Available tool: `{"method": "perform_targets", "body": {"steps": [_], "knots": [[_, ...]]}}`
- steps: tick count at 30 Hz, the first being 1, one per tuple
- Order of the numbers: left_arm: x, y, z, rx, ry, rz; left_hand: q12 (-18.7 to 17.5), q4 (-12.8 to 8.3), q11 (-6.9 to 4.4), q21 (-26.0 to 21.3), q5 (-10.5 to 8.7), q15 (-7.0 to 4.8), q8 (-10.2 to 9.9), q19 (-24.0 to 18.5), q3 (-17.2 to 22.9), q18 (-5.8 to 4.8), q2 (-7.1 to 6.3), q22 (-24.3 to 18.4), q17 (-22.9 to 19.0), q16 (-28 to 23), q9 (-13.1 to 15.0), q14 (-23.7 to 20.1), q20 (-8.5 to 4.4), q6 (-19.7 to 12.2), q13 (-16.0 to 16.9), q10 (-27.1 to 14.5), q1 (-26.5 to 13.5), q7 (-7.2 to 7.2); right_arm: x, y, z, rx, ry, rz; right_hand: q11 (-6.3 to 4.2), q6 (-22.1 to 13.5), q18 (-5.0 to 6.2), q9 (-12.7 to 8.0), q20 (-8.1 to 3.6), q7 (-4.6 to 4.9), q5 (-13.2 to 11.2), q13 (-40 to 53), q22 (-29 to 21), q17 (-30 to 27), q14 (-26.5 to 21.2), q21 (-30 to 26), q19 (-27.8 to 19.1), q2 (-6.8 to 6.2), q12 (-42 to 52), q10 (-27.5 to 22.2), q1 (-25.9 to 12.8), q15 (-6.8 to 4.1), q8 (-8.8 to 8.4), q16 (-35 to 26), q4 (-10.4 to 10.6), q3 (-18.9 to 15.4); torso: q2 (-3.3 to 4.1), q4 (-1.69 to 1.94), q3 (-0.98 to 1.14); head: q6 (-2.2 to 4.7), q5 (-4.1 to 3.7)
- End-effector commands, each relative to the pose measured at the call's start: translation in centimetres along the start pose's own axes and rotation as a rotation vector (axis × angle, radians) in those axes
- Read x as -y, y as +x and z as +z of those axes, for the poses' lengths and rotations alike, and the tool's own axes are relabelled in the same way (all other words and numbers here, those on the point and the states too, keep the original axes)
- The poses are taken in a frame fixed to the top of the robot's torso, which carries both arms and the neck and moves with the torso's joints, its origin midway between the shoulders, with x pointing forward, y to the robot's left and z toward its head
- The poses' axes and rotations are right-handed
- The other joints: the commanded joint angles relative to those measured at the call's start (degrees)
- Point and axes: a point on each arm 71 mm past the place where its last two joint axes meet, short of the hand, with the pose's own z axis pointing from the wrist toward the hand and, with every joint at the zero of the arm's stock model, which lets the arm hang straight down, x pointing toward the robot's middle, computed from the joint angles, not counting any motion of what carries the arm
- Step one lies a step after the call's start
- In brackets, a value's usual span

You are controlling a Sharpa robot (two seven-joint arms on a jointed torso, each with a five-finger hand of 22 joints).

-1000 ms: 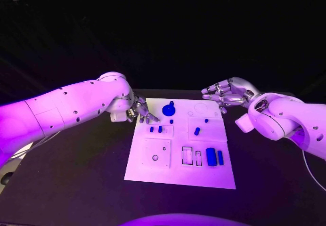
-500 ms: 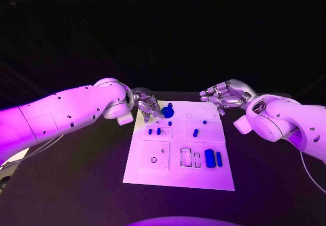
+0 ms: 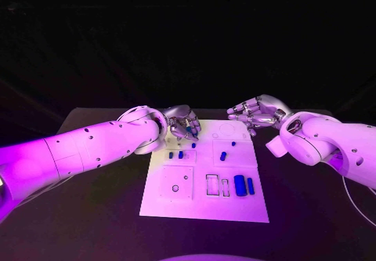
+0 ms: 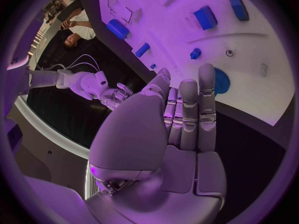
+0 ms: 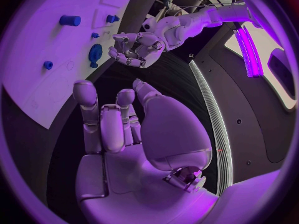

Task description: Assemble the parts on the task board

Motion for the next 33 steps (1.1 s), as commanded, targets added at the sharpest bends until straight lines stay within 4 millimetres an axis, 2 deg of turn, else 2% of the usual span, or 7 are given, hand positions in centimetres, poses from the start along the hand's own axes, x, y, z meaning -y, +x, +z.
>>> {"method": "perform_targets", "body": {"steps": [1,2,4,8,11,18,33], "knots": [[0.6,0.3,0.4,0.013,0.044,0.169,-1.22,0.15,-0.22,7.68,0.15,-0.27,-1.05,2.67,0.65,-1.32,-0.69,4.63,4.96,5.34,-1.29,2.8,-0.25,1.15,-1.44,1.0,-0.15,-0.14,-0.1,0.3,0.0,-0.017,-0.008,0.001,0.06,-0.24,1.13,-0.04,0.16,0.08,0.2,-0.05,-0.08,-0.04,1.75,-0.21,-0.35,-0.1,-0.21,-0.52,-0.03,-0.08,-0.19,-0.33,0.45,0.03,0.08,-0.09,0.02,0.04,0.11],[0.6,0.5,0.5,0.004,0.037,0.183,-1.87,0.24,-0.43,13.5,0.18,-0.32,-1.7,4.49,0.92,-2.06,-0.97,8.19,8.31,8.98,-2.1,4.73,-0.54,1.87,-2.32,1.84,-0.3,-0.24,-0.1,0.3,0.0,-0.017,-0.008,0.001,0.06,-0.24,1.13,-0.04,0.16,0.08,0.2,-0.05,-0.08,-0.04,1.75,-0.21,-0.35,-0.1,-0.21,-0.52,-0.03,-0.08,-0.19,-0.33,0.45,0.03,0.07,-0.14,0.05,0.01,0.12],[0.6,0.9,0.7,-0.029,0.019,0.213,-2.38,0.07,-0.5,20.35,0.2,-0.59,-2.18,6.17,1.91,-3.14,-0.62,12.33,12.17,12.76,-2.81,6.24,-0.6,2.82,-3.11,2.85,0.19,-0.37,-0.1,0.3,0.1,-0.018,-0.008,0.001,0.05,-0.24,1.12,-0.03,0.16,0.08,0.24,0.04,-0.02,0.11,1.77,-0.19,-0.33,-0.08,-0.11,-0.47,0.01,-0.08,-0.18,-0.24,0.45,0.07,0.04,-0.11,0.06,-0.08,0.08],[0.4,1.2,0.9,-0.064,-0.01,0.238,-3.8,-0.13,-0.78,26.07,0.35,-0.92,-3.47,7.21,4.2,-3.92,-1.49,16.29,16.04,17.39,-4.51,7.83,-0.75,4.98,-4.96,4.85,-0.09,-0.73,-0.1,0.3,0.0,-0.018,-0.008,0.001,0.05,-0.24,1.12,-0.03,0.16,0.08,0.24,0.05,-0.01,0.13,1.78,-0.19,-0.33,-0.07,-0.1,-0.46,0.01,-0.08,-0.18,-0.22,0.45,0.07,-0.01,-0.03,0.08,-0.09,0.11],[0.2,1.4,1.1,-0.089,-0.035,0.26,-4.31,0.07,-0.76,28.42,0.42,-0.85,-4.02,7.52,4.47,-4.24,-2.34,17.9,18.11,19.54,-5.18,8.46,-0.76,5.8,-5.6,5.53,-1.21,-0.78,-0.1,0.3,0.1,-0.019,-0.009,0.001,0.05,-0.24,1.12,-0.03,0.16,0.08,0.24,0.05,-0.01,0.13,1.78,-0.19,-0.33,-0.07,-0.1,-0.46,0.01,-0.08,-0.18,-0.22,0.45,0.07,-0.07,0.02,0.09,-0.16,0.14],[-0.1,1.9,1.3,-0.142,-0.064,0.278,-4.9,0.12,-0.82,30.89,0.43,-0.82,-4.62,7.89,4.78,-4.56,-2.86,19.65,20.0,21.68,-5.95,9.13,-0.79,7.07,-6.3,6.33,-2.33,-0.75,-0.1,0.4,0.1,-0.02,-0.01,0.002,0.05,-0.24,1.12,-0.03,0.16,0.08,0.24,0.05,-0.01,0.13,1.78,-0.19,-0.33,-0.07,-0.1,-0.46,0.01,-0.08,-0.18,-0.22,0.45,0.07,-0.01,-0.09,0.06,-0.27,0.33],[-0.1,2.4,2.0,-0.129,-0.063,0.285,-5.57,-0.88,-1.06,37.59,0.46,-1.1,-5.39,9.53,6.84,-5.61,-2.23,23.54,22.1,24.11,-6.93,10.35,-0.99,8.83,-7.03,8.08,-1.82,-0.75,-0.2,0.5,0.2,-0.023,-0.014,0.003,0.05,-0.24,1.12,-0.03,0.16,0.08,0.24,0.05,-0.01,0.13,1.78,-0.19,-0.33,-0.07,-0.1,-0.46,0.01,-0.08,-0.18,-0.22,0.45,0.07,0.03,-0.09,0.08,-0.37,0.4]]}}
